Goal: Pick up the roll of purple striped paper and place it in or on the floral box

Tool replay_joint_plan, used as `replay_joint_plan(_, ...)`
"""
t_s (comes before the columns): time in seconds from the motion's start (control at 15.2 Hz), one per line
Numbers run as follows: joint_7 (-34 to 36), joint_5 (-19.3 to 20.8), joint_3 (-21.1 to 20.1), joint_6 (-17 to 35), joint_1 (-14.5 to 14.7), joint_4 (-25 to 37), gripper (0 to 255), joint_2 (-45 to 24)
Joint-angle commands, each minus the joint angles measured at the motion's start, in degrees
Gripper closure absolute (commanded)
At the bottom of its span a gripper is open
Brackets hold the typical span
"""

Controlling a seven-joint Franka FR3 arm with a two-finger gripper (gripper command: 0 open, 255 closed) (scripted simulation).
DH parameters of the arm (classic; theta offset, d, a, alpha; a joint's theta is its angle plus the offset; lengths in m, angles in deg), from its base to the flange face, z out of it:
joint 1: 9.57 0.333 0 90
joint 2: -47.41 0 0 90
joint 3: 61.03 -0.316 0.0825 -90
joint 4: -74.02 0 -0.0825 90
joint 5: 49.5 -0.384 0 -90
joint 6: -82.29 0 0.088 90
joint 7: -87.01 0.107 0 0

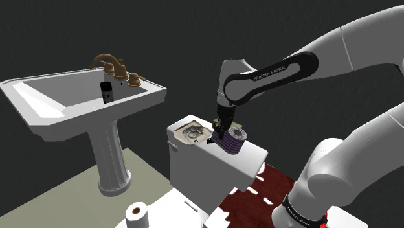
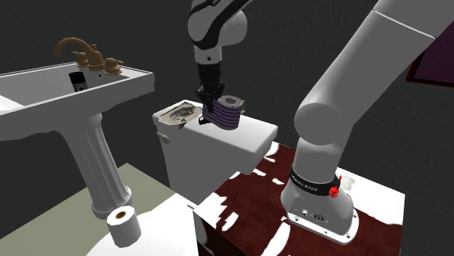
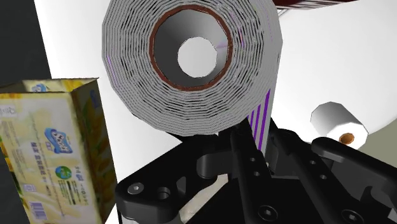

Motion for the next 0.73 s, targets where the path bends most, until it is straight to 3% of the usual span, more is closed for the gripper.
replay_joint_plan(0.0, -0.04, 0.09, 0.06, -2.11, -0.08, 0.96, 255, 1.16)
replay_joint_plan(0.66, 0.18, 0.2, -0.01, -10.75, -0.12, 6.25, 255, 4.5)
